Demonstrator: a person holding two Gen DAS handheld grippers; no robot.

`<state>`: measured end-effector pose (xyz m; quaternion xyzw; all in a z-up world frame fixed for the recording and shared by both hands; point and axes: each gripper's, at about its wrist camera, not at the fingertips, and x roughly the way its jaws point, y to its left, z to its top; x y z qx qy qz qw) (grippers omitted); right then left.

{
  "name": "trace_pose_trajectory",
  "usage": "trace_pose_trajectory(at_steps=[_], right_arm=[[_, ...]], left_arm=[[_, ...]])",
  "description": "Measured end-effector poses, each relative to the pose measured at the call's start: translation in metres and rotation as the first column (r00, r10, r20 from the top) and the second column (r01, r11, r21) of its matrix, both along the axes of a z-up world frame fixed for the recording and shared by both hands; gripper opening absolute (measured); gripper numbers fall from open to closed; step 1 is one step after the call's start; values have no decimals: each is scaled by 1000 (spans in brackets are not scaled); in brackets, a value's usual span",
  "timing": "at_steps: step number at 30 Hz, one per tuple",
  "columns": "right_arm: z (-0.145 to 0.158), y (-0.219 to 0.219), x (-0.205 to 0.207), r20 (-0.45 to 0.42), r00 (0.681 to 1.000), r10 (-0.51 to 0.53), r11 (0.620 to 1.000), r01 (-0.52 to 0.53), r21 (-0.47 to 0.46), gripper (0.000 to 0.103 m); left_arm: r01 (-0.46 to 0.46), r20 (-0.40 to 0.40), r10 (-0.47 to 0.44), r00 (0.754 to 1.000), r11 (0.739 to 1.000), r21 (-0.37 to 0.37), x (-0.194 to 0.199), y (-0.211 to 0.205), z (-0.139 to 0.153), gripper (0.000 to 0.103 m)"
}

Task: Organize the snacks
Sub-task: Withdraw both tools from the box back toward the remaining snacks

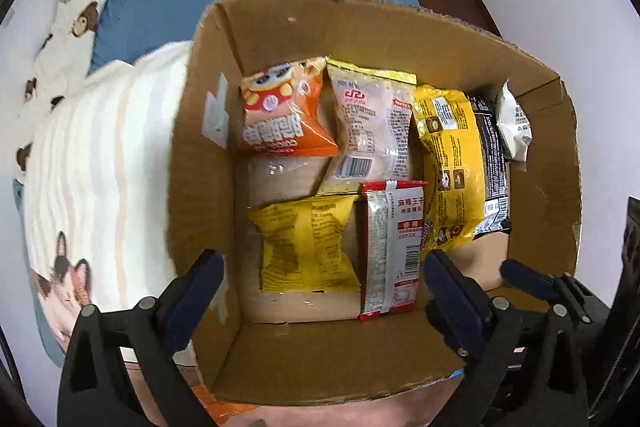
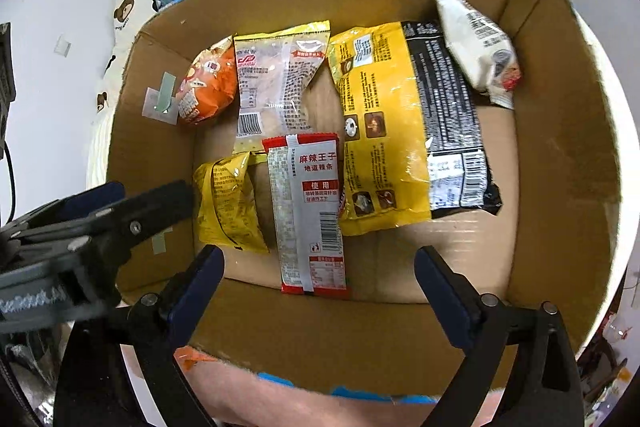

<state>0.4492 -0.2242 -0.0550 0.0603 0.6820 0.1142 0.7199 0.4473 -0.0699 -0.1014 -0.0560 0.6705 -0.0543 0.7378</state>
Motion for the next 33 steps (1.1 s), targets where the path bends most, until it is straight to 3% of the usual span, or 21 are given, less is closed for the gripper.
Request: trace_pose_trajectory(at_steps=[14, 19, 27, 33], right_arm=[[47, -24, -35, 107, 994, 8, 999, -3, -46, 98], [66, -27, -52, 170, 985, 4, 999, 4, -43, 98], [103, -28, -91, 279, 960, 24, 998, -5, -70, 98], [131, -31, -124, 333, 943, 17, 1000, -9, -26, 98]], left_arm=[[-3, 163, -7, 987, 998, 60, -44, 6, 47, 102], [-4, 231, -15, 973, 997, 81, -69, 3, 63, 102], [-31, 326, 14, 945, 999, 45, -119, 4, 85, 102], [-26, 383, 4, 924, 998, 54, -153, 5, 102, 102]])
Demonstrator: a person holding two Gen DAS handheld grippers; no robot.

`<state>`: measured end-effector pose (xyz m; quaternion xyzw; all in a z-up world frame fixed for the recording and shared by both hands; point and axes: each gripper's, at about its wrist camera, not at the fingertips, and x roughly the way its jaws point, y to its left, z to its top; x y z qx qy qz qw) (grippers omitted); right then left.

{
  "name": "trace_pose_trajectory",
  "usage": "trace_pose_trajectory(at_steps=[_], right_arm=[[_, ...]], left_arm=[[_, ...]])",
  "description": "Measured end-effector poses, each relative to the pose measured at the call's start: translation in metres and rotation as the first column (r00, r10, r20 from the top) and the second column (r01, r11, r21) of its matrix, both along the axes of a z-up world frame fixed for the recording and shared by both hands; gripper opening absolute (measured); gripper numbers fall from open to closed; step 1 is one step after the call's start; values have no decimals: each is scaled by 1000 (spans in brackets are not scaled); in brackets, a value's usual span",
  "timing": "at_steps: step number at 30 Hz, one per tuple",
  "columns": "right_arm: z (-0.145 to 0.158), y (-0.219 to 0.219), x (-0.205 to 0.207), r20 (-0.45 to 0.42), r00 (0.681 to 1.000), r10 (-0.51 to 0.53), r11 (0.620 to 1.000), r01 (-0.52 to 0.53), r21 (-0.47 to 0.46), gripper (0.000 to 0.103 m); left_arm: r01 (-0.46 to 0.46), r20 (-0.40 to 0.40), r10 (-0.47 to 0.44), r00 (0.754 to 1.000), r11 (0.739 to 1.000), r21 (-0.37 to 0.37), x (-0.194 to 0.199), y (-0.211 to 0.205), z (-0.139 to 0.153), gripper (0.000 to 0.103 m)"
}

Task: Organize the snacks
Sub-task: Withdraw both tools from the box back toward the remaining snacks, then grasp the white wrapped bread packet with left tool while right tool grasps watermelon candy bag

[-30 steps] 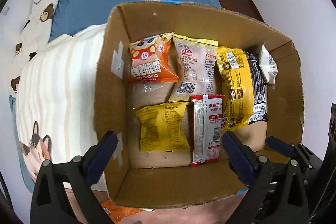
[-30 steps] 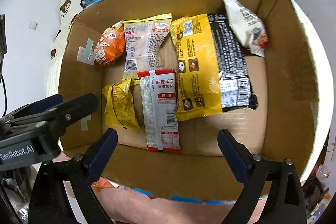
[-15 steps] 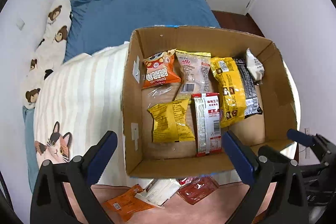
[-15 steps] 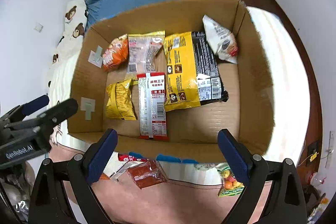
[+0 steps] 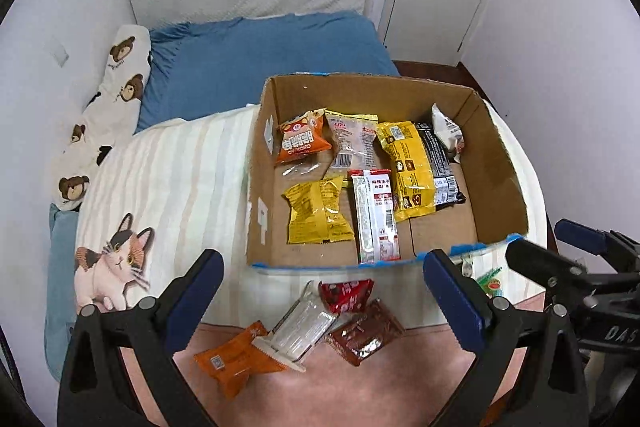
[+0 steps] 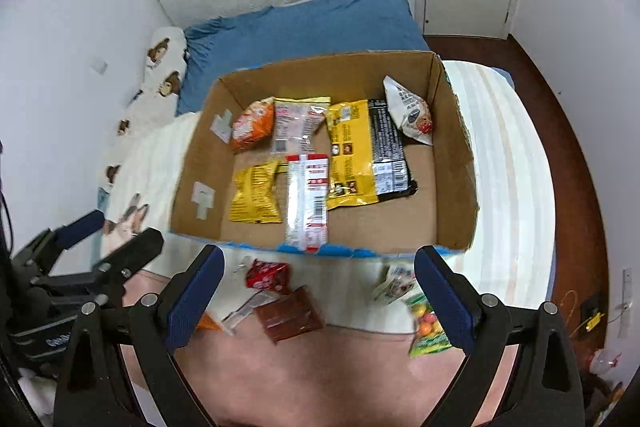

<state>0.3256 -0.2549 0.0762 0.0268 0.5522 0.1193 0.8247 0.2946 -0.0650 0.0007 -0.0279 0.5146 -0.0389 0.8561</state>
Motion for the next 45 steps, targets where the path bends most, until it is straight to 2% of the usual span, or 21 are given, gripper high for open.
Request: trace_pose_trajectory(at_steps=[3, 6, 8, 12, 16, 21, 22, 24, 25, 26, 29, 30, 31, 32, 35, 38, 40, 45], right_arm=[[4, -3, -16, 5, 1000, -2, 1000, 2, 29, 98], [-4, -10, -28, -23, 1000, -10, 998, 11, 55, 98], [-16, -16, -35, -54, 998, -22, 997, 26, 67, 98], [-51, -44, -41, -119, 988, -99, 987, 113, 115, 98], [-89, -80, -42, -194, 961, -198, 968, 223, 116, 98], [-132, -106, -34, -265, 933, -244, 967, 256, 12, 98], [-140, -110, -32, -277, 930, -243, 967, 254, 3, 98], [-155, -117, -26, -286, 924, -255, 966, 257, -32, 98], [-162, -119, -22, -285, 924, -255, 967, 251, -53, 98], [-169, -121, -18, -282, 925, -256, 967, 245, -74, 98], [-193, -125, -6, -297, 925, -239, 970, 215, -112, 98], [-199, -126, -4, -299, 925, -233, 972, 209, -110, 93], [-204, -127, -3, -304, 925, -226, 974, 206, -98, 78], [-210, -128, -2, -316, 922, -222, 975, 208, -79, 69], [-218, -127, -11, -321, 919, -228, 974, 217, -70, 62], [-222, -125, -29, -362, 907, -215, 976, 213, -47, 59], [-227, -121, -42, -398, 896, -198, 978, 205, -25, 59], [-239, -110, -71, -476, 864, -166, 978, 205, 30, 60]], left_arm=[[-4, 12, 4, 1000, 1000, 3, -16, 4, 1, 102], [-4, -9, 4, 1000, 1000, 24, -28, 8, -11, 102], [9, -41, -6, 999, 998, 54, -31, 9, -27, 102], [76, -160, -54, 986, 988, 132, -24, 8, -84, 102], [198, -286, -131, 949, 956, 218, -13, -5, -143, 102], [349, -365, -240, 899, 897, 270, -1, -30, -191, 100], [371, -372, -258, 892, 887, 274, 1, -35, -197, 96], [409, -391, -291, 873, 873, 265, 3, -46, -208, 80], [419, -408, -297, 863, 872, 252, 4, -50, -213, 64], [420, -425, -302, 853, 881, 217, 4, -53, -217, 54], [380, -420, -273, 866, 904, 197, 0, -54, -216, 54], [339, -425, -241, 873, 925, 173, -2, -50, -216, 54], [298, -434, -209, 876, 943, 149, -4, -46, -215, 54], [259, -442, -181, 878, 958, 122, -6, -41, -216, 54], [97, -482, -73, 873, 995, 26, -20, -24, -217, 54], [-21, -515, -3, 857, 999, -42, -41, -13, -219, 54], [-59, -529, 15, 849, 996, -66, -53, -11, -221, 54], [-39, -549, -4, 836, 997, -66, -73, -15, -234, 57]])
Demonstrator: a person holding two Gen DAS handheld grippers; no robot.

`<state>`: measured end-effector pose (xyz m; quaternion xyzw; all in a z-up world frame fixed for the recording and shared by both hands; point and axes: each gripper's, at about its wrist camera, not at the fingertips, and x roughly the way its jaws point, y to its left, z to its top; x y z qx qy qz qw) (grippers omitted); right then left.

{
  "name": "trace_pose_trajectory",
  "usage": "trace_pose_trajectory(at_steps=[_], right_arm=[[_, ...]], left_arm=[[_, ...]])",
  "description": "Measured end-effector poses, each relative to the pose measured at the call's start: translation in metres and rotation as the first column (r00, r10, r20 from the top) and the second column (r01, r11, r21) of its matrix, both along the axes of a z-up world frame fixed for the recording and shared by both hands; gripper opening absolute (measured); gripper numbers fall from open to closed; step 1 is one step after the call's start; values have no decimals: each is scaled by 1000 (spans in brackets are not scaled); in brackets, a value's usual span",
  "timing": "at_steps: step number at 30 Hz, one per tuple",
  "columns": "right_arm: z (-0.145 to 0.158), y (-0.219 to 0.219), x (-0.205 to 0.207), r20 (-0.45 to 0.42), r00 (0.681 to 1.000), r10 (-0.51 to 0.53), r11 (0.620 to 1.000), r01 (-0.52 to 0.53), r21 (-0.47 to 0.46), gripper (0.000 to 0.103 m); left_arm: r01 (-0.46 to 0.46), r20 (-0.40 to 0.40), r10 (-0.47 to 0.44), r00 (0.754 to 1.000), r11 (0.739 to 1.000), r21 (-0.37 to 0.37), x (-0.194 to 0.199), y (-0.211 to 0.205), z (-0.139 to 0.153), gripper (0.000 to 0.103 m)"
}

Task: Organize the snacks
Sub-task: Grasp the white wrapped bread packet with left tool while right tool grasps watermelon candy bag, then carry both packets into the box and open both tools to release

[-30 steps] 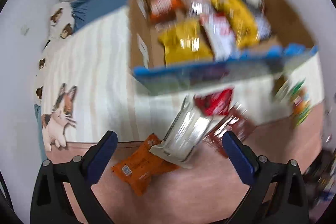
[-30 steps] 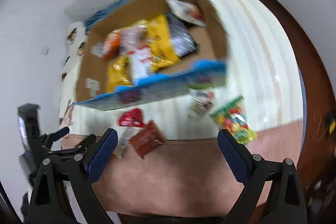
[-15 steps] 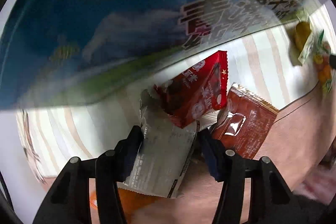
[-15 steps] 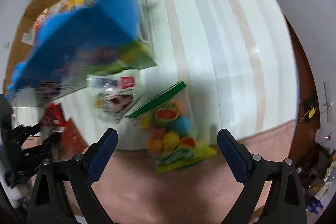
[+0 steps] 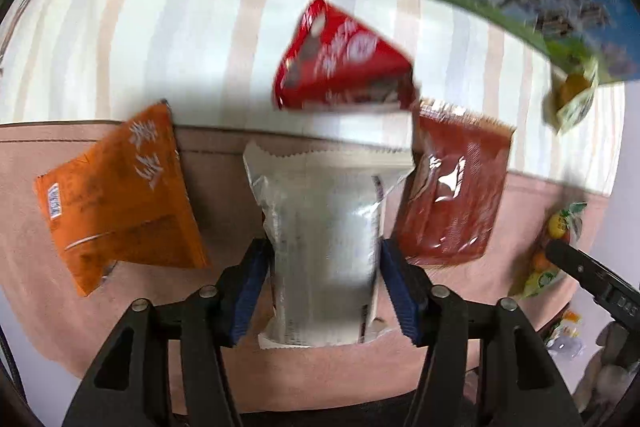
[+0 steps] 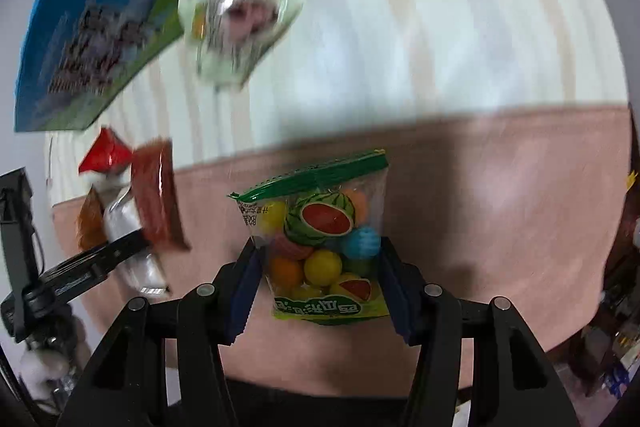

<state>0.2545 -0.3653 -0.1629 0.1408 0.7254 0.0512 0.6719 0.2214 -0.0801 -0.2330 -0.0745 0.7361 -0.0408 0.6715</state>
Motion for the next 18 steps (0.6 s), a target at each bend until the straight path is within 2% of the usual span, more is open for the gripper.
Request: trace_pose_trajectory(at_steps=[3, 8, 9, 12, 18], right_arm=[[-5, 4, -9, -7, 1000, -24, 1000, 24, 19, 67], [-11, 12, -11, 7, 1000, -3, 1000, 3, -30, 67], [-11, 16, -11, 15, 1000, 3, 999, -3, -40, 66], [-7, 25, -20, 30, 999, 33, 996, -31, -83, 56], [-11, 41, -45, 7, 997, 74, 996, -74, -44, 58]], left_arm=[[1, 8, -1, 1000, 1000, 0, -5, -2, -7, 59], [14, 39, -15, 999, 999, 30, -21, -13, -6, 56], [16, 44, -17, 999, 999, 38, -23, -17, -5, 56], [15, 40, -17, 999, 999, 43, -31, -12, 1, 55], [17, 9, -17, 1000, 999, 42, -57, -10, -10, 57]])
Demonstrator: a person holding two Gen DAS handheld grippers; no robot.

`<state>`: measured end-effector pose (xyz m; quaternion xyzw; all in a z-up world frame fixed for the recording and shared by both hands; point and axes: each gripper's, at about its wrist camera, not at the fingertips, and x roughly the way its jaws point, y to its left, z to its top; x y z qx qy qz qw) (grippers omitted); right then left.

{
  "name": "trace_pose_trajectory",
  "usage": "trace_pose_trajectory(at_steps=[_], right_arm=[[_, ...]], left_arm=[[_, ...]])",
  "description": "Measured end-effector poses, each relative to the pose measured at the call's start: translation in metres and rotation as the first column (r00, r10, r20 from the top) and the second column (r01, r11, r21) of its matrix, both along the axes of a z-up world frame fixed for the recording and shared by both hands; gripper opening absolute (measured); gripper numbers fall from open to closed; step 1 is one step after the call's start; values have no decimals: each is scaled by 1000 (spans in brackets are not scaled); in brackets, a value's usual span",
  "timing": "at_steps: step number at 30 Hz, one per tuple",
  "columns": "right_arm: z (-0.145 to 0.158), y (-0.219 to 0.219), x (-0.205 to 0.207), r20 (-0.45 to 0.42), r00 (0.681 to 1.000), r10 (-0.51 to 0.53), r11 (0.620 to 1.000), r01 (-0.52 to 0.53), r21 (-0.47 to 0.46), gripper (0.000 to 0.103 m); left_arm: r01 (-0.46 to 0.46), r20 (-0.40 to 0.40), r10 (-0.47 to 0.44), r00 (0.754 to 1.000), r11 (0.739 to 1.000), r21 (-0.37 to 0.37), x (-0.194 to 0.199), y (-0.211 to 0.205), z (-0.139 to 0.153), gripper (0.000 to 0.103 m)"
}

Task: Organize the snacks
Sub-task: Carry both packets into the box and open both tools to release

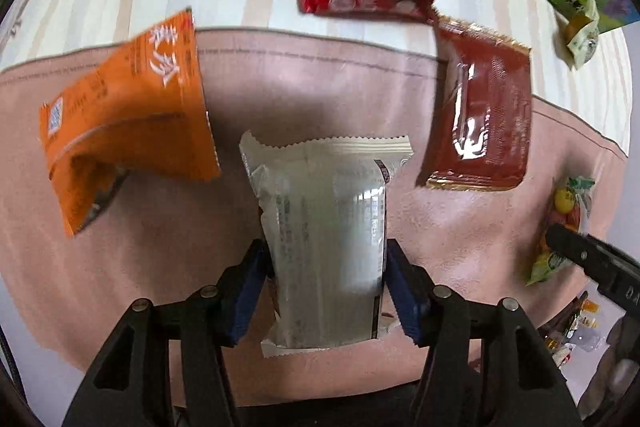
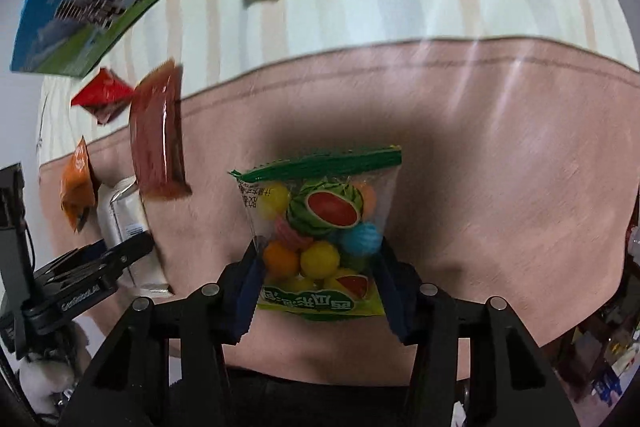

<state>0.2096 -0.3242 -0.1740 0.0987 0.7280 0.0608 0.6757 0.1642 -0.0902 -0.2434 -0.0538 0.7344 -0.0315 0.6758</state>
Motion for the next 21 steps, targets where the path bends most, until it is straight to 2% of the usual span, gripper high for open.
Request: trace_pose_trajectory(at_steps=[3, 6, 10, 14, 16, 18, 21], right_arm=[[-5, 5, -2, -3, 1000, 16, 1000, -16, -24, 59], [-3, 13, -3, 7, 1000, 25, 999, -25, -44, 55], [17, 9, -7, 28, 1000, 6, 1000, -6, 14, 54], [75, -11, 0, 119, 993, -1, 995, -10, 98, 54], [109, -11, 11, 184, 983, -1, 991, -23, 128, 54], [151, -9, 28, 272, 962, 10, 989, -50, 139, 54], [201, -2, 57, 385, 922, 33, 988, -88, 125, 54]], left_arm=[[-13, 1, 13, 1000, 1000, 0, -1, 1, -4, 55], [-16, 45, 15, 999, 1000, 10, 0, 0, 9, 52], [-12, 77, 14, 997, 999, -32, -10, 11, 48, 52], [29, 162, -14, 987, 995, -91, -7, 7, 114, 52], [43, 237, -11, 971, 990, -131, 4, 3, 157, 52], [59, 317, -3, 948, 984, -167, 28, -3, 199, 52], [74, 393, 28, 919, 968, -242, 65, -13, 241, 52]])
